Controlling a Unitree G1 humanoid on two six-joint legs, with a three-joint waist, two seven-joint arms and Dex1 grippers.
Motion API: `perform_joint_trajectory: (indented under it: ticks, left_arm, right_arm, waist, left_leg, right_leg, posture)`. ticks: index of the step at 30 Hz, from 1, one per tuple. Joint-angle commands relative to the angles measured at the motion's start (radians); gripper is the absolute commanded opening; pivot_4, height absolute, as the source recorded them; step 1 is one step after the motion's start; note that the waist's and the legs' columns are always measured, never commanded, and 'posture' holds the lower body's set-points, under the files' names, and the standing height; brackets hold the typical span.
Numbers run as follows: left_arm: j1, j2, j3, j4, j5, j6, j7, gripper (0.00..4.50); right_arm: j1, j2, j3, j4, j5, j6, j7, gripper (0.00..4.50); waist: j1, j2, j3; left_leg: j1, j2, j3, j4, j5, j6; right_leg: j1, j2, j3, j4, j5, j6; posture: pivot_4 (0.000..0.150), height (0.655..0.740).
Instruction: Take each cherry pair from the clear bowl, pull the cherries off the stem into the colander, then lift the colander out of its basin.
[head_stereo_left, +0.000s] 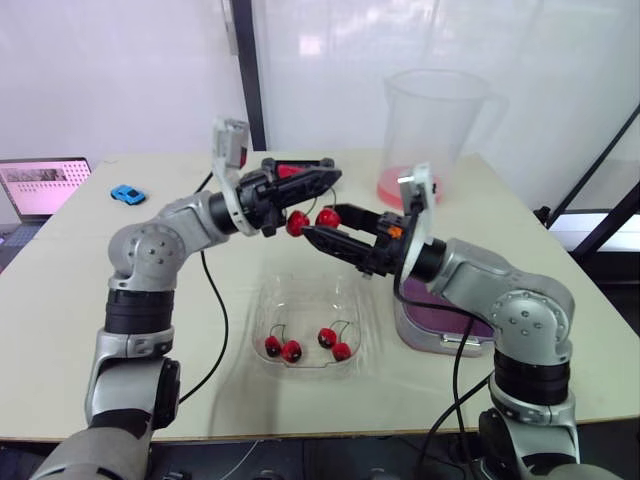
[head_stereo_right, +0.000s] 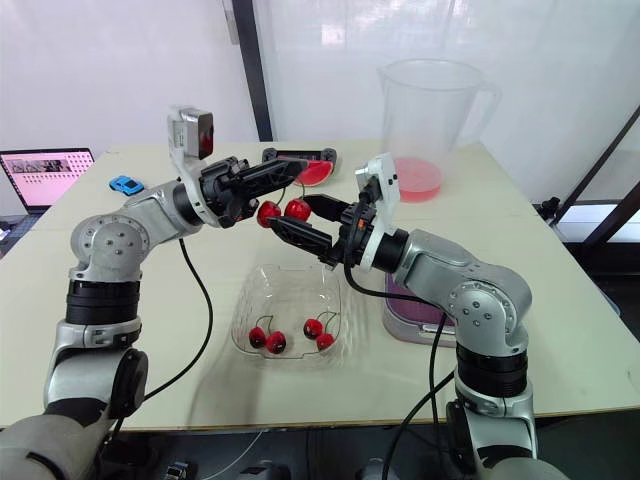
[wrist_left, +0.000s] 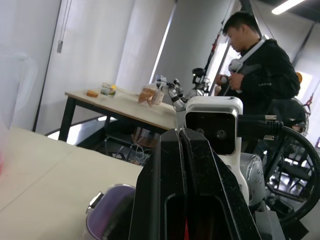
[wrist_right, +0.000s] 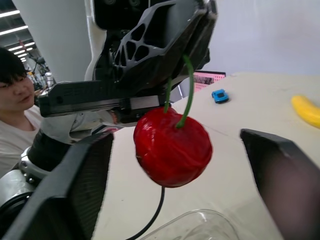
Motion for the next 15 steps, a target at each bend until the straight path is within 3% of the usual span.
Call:
perform_joint_trajectory:
  ticks: [1,4,15]
  left_arm:
    - [-0.018,0.015,0.013,-0.034,0.0,0.0,-0.011,0.0]
    - [-0.02,0.016,0.011,-0.03,0.002,-0.001,-0.013,0.0]
    - [-0.028,0.022,0.017,-0.012,0.014,-0.007,-0.024,0.0]
  right_arm:
    - [-0.011,-0.001,-0.005,-0.028,0.04,-0.006,-0.016,2.69]
    - [-0.018,-0.001,-0.004,-0.025,0.052,-0.01,-0.032,1.28]
    - [-0.04,0.003,0.007,0.008,0.071,-0.021,-0.062,1.28]
  waist:
    - [0.0,0.0,0.0]
    - [0.001,0.0,0.0]
    - [0.0,0.0,0.0]
  left_leg:
    - [0.0,0.0,0.0,0.0,0.0,0.0]
    - [0.0,0.0,0.0,0.0,0.0,0.0]
    - [0.0,0.0,0.0,0.0,0.0,0.0]
  right_leg:
    - [0.0,0.0,0.0,0.0,0.0,0.0]
    - [0.0,0.0,0.0,0.0,0.0,0.0]
    - [0.0,0.0,0.0,0.0,0.0,0.0]
  posture:
    - [0.15,0.74]
    - [0.15,0.74]
    - [0.15,0.74]
